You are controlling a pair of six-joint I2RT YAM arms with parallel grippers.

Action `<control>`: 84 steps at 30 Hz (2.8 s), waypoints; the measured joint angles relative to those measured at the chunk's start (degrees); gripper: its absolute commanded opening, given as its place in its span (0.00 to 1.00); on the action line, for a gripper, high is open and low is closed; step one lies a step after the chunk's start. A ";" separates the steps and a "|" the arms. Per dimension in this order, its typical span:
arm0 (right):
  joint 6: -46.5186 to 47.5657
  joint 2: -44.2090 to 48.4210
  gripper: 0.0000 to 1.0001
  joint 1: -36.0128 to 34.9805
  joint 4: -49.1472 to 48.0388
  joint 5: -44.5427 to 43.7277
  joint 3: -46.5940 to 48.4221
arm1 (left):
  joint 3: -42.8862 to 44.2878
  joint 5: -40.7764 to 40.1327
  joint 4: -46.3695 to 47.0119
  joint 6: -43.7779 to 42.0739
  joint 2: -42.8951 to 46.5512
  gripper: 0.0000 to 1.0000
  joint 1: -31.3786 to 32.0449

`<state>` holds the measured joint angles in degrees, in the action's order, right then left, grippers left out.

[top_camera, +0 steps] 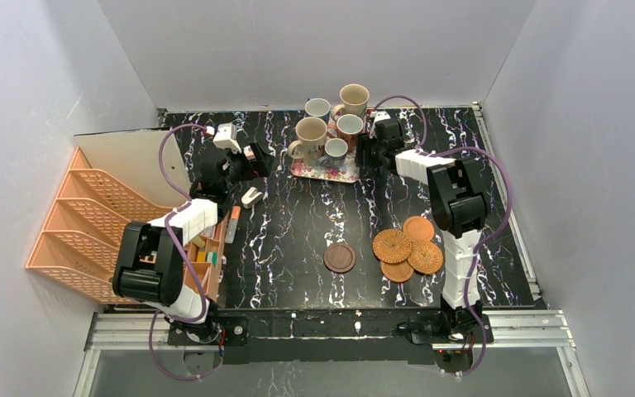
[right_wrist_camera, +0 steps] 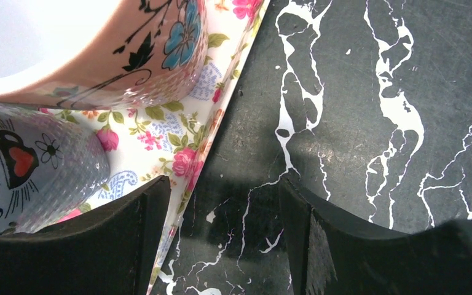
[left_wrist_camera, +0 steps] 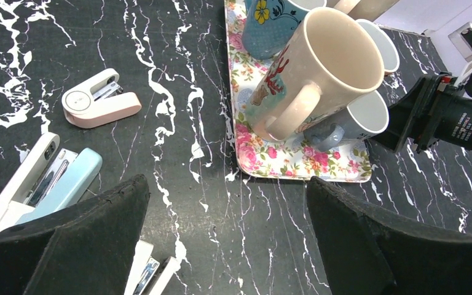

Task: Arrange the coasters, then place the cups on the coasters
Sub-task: Move the tray to the corner of the board.

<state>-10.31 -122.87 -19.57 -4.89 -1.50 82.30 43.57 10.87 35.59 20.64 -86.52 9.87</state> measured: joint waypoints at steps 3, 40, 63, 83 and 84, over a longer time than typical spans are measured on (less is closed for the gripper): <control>0.24 -0.42 0.73 0.00 -0.07 -0.31 0.44 | -0.13 -0.42 0.09 0.20 -0.13 0.96 0.00; -3.28 -3.28 0.41 5.51 0.76 10.03 3.98 | -0.15 -1.53 0.81 1.64 -1.16 0.95 0.00; -3.32 -5.16 0.39 5.09 4.74 8.90 8.26 | -0.42 -2.34 1.25 1.53 -1.14 0.95 0.00; -6.58 -5.88 0.01 4.76 4.83 9.97 8.79 | -0.85 -2.08 1.51 1.95 -1.14 0.96 -0.04; -6.88 -5.88 0.01 4.98 4.83 10.54 8.79 | -0.85 -2.08 1.49 1.97 -1.14 0.96 -0.04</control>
<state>-17.19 -128.75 -14.59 -0.05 9.04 91.09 42.72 8.80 37.08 22.61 -87.66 9.82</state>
